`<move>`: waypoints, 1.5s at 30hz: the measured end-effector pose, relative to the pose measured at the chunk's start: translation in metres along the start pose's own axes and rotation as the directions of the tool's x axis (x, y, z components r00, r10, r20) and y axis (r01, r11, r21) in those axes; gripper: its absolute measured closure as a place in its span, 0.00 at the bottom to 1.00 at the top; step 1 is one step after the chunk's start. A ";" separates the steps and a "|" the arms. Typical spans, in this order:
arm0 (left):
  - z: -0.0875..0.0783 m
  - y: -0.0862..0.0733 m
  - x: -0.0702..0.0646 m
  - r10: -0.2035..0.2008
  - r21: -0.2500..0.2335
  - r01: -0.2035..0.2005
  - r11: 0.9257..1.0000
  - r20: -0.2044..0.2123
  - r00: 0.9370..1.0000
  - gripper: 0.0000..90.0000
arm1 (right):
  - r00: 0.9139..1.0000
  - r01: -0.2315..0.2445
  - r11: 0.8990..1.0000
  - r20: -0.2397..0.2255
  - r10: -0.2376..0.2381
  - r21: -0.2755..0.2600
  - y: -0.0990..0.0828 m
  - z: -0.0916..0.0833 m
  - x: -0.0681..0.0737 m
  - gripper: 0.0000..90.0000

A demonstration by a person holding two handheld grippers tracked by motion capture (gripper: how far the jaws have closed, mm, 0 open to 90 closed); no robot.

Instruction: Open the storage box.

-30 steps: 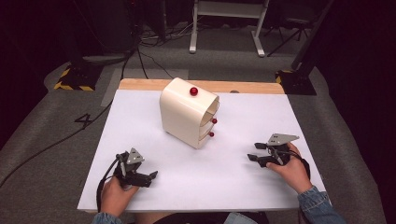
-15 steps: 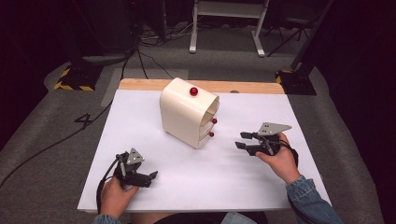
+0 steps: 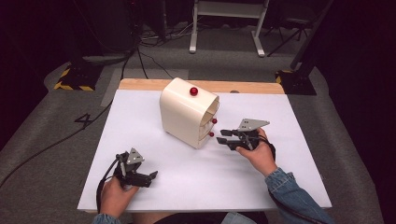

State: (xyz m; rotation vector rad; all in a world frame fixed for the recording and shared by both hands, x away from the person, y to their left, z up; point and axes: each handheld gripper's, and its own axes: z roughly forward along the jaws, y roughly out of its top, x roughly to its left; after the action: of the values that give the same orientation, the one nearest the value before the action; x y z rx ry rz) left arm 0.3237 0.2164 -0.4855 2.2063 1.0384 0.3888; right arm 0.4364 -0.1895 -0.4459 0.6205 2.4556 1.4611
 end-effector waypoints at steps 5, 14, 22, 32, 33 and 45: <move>0.000 0.000 0.000 0.003 -0.001 -0.003 1.000 -0.002 1.000 0.07 | 1.000 0.010 1.000 -0.002 -0.010 -0.008 -0.002 0.013 -0.002 0.67; 0.000 0.000 0.000 0.004 -0.002 -0.004 1.000 -0.005 1.000 0.07 | 0.999 0.031 0.999 0.011 -0.031 -0.020 -0.010 0.029 -0.001 0.77; 0.000 0.000 0.000 0.004 -0.002 -0.004 1.000 -0.005 1.000 0.07 | 0.997 0.064 0.998 0.035 -0.063 -0.025 -0.008 0.030 0.001 0.82; 0.000 0.000 0.000 0.000 0.001 0.000 1.000 0.001 1.000 0.07 | 0.998 0.054 0.999 0.029 -0.054 -0.005 -0.012 0.015 0.001 0.82; 0.000 0.000 0.000 0.000 0.001 0.000 1.000 0.001 1.000 0.07 | 0.998 0.050 0.999 0.029 -0.050 -0.001 -0.013 0.012 0.002 0.82; 0.000 0.000 0.000 0.000 0.001 0.000 1.000 0.000 1.000 0.07 | 0.998 0.042 0.999 0.041 -0.042 -0.011 -0.028 -0.027 0.005 0.82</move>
State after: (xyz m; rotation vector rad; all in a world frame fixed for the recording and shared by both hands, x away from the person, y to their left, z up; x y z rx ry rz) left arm 0.3238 0.2163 -0.4854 2.2075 1.0387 0.3878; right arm 0.4141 -0.2200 -0.4572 0.5871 2.4122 1.4317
